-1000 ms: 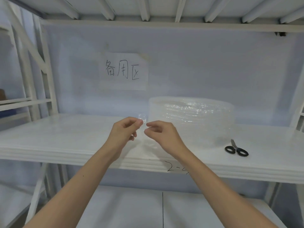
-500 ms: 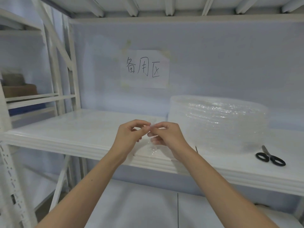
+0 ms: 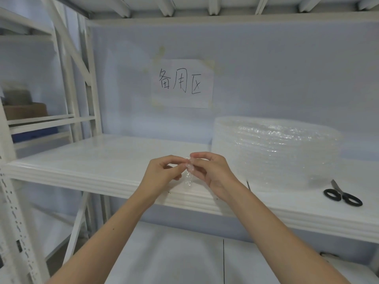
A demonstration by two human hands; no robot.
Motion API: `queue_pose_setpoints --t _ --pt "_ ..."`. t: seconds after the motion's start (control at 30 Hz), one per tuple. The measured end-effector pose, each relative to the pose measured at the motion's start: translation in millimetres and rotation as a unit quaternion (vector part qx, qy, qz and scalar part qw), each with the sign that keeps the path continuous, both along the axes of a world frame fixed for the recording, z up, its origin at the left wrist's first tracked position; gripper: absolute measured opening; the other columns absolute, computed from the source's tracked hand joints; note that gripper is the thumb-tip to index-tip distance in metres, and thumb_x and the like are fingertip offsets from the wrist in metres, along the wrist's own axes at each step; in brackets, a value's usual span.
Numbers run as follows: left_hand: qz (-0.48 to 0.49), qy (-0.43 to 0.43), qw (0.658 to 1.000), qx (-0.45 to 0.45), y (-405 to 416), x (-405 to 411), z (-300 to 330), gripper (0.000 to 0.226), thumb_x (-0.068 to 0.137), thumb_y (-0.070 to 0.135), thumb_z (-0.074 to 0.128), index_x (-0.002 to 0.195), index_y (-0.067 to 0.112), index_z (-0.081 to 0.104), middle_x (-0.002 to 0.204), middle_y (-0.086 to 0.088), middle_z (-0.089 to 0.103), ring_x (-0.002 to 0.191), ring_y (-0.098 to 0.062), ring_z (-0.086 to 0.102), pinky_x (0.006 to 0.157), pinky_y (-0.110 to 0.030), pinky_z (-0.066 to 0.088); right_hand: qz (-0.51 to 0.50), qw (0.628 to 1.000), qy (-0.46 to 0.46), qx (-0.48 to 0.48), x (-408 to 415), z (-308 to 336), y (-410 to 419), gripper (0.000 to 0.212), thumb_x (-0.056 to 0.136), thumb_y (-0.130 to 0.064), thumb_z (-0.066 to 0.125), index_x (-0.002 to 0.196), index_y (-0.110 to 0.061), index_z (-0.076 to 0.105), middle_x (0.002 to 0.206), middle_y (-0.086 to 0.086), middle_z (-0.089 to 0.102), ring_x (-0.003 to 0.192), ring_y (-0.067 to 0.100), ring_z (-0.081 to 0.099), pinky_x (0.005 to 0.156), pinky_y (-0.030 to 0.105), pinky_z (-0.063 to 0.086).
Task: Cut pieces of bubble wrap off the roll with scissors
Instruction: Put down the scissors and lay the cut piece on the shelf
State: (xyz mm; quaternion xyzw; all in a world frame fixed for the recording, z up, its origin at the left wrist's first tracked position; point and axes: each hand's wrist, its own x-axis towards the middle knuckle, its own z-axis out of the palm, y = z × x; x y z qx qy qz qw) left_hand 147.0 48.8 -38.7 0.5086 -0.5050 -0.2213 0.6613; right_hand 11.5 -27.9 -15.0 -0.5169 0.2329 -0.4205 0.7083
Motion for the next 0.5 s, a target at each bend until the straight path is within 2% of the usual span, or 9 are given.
queue_pose_setpoints --t 0.13,0.23,0.4,0.5 --pt "-0.003 0.001 1.000 0.005 0 3 -2 0.021 0.087 0.006 0.070 0.082 0.023 0.081 0.085 0.004 0.077 0.065 -0.013 0.063 0.074 -0.028 0.055 0.006 1.000 -0.013 0.023 2 0 -2 0.013 0.086 0.006 0.064 0.099 0.008 0.065 0.084 0.022 0.068 0.066 0.022 0.071 0.069 0.028 0.061" --pt "-0.004 -0.004 1.000 0.014 -1 3 -2 0.018 0.088 0.005 0.068 0.085 0.018 0.081 0.086 0.003 0.078 0.066 -0.013 0.064 0.075 -0.027 0.056 0.007 1.000 -0.004 0.013 3 -1 -4 0.007 0.086 0.002 0.066 0.092 0.005 0.066 0.085 0.020 0.068 0.070 0.025 0.069 0.074 0.029 0.062" --pt "-0.049 0.038 0.997 0.035 0 5 0 0.024 0.095 0.012 0.057 0.089 0.010 0.080 0.097 -0.009 0.076 0.070 -0.019 0.063 0.073 -0.030 0.056 -0.015 0.999 0.028 -0.017 7 -6 -9 0.007 0.084 0.006 0.067 0.089 0.001 0.066 0.098 0.029 0.070 0.079 0.029 0.071 0.066 0.024 0.059" --pt "-0.044 0.048 0.995 0.069 -3 8 2 0.015 0.092 0.016 0.066 0.092 0.008 0.078 0.092 -0.009 0.074 0.070 -0.021 0.066 0.074 -0.032 0.057 -0.031 0.998 0.036 -0.035 16 -11 -14 0.008 0.085 0.007 0.066 0.089 0.000 0.066 0.085 0.021 0.069 0.070 0.023 0.070 0.067 0.025 0.058"
